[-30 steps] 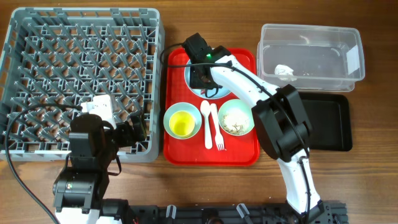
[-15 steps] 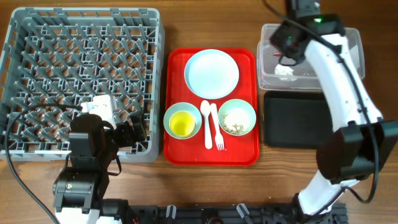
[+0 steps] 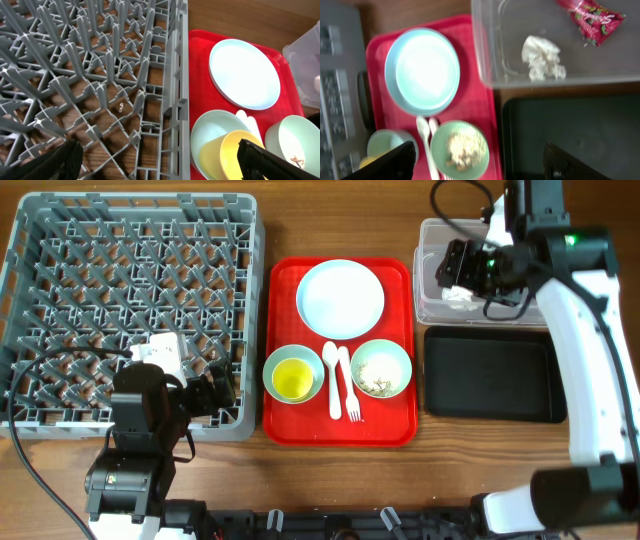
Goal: Sort waste into correct bins and load items into the dishwasher rack
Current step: 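Drop the red wrapper into the clear bin with the right gripper, then grasp the light-blue bowl of rice with the right gripper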
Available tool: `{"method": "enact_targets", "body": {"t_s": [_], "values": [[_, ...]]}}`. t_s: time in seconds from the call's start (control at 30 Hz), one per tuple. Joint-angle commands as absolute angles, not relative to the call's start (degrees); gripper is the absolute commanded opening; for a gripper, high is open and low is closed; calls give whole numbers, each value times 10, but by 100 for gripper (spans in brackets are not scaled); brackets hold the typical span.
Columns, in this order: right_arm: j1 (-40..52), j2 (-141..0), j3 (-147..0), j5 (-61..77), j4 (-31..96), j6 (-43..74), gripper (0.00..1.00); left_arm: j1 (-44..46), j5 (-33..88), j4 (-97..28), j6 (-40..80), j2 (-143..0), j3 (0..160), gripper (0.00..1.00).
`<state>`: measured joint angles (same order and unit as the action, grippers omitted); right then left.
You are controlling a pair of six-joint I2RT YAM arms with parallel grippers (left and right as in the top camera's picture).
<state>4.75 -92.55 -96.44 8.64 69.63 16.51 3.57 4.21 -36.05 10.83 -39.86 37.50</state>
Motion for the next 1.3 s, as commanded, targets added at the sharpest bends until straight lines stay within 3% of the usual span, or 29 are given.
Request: {"method": "enact_targets", "body": {"t_s": [0.0,0.07,0.13,0.2,0.33,0.5,0.63,0.7,0.93,1.07,1.17,1.27], "values": [[80,-836,-863,99,662,136,81,34,44,-358,114,-398,386,100],[129,-768,-765,99,598,109,81,34,44,-358,114,-398,386,100],[228,-753,-683,94,534,107,72,34,44,-358,114,-398,386,100],[301,-796,-641,88,484,117,61,34,44,-359,114,-398,386,100],[362,-912,-633,86,444,153,59,34,44,-359,114,-398,386,100],[371,-1009,-633,49,409,201,43,34,44,-359,114,-398,386,100],[371,-1027,-633,42,397,212,39,34,44,-359,114,-398,386,100],[371,-1027,-632,42,400,213,31,34,44,-359,114,-398,386,100],[371,-1028,-604,25,394,244,30,34,44,-371,114,-398,386,100],[371,-1028,-599,25,390,244,20,34,44,-371,114,-398,386,100],[371,-1027,-600,25,389,256,6,34,44,-371,114,-398,386,100],[370,-1011,-627,22,413,254,4,34,44,-371,114,-398,386,100]]}}
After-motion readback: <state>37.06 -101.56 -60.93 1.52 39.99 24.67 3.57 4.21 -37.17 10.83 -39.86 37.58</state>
